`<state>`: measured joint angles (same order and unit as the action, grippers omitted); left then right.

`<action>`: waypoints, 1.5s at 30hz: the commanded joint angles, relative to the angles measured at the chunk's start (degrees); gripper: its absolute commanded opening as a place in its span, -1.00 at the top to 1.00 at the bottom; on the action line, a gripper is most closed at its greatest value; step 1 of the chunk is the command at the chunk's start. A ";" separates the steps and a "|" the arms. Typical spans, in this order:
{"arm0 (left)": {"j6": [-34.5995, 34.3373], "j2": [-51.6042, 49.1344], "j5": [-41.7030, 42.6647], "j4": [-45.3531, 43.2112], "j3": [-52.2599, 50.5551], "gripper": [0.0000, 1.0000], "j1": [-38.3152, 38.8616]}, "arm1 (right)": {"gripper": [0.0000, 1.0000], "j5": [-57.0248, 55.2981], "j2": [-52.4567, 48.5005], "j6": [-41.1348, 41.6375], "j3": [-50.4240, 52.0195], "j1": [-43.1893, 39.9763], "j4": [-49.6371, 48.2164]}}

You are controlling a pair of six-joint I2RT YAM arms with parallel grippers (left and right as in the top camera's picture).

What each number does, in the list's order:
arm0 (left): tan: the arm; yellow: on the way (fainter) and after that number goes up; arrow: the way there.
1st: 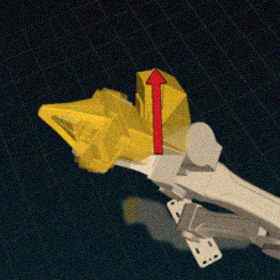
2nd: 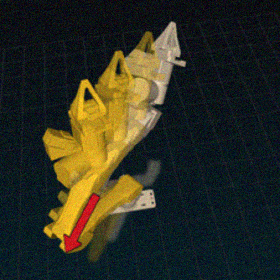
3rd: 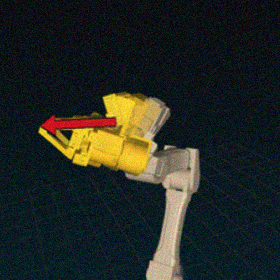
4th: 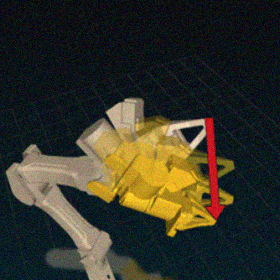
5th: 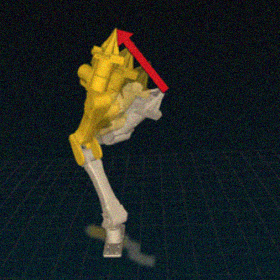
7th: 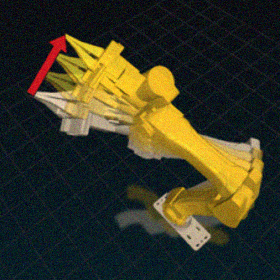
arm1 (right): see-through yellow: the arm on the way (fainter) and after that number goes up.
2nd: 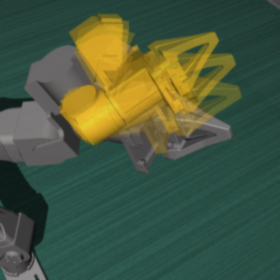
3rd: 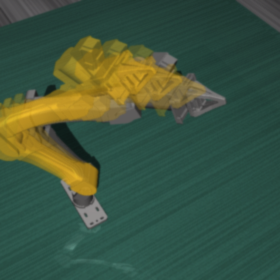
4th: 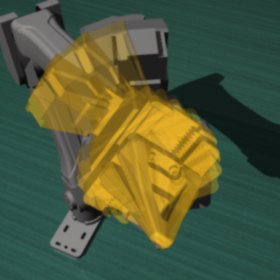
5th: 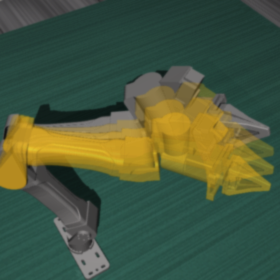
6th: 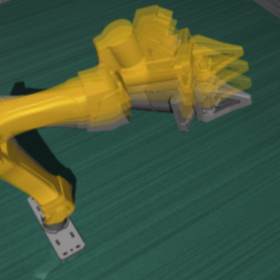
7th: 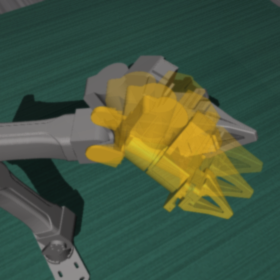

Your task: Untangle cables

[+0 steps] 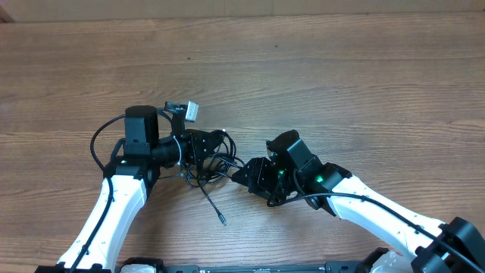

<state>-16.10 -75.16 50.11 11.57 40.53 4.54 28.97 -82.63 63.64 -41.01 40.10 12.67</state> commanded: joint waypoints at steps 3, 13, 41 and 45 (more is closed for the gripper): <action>-0.20 0.59 5.29 0.52 0.87 0.91 0.37 | -0.11 -1.22 0.33 -1.14 -0.26 -0.44 -1.73; -6.82 0.59 7.41 0.42 0.87 0.91 0.28 | 0.92 6.69 0.33 -9.60 -0.26 -0.17 -9.42; -83.58 0.59 -20.59 34.75 0.87 0.91 0.26 | -0.28 -1.03 0.37 -12.59 -0.72 0.92 14.34; -89.35 0.59 -21.00 38.12 0.87 0.91 0.26 | -0.30 6.84 0.37 -10.58 -1.18 0.92 10.80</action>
<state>-94.96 -75.16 27.57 49.01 40.53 4.54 28.77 -82.63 51.22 -41.12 41.01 25.54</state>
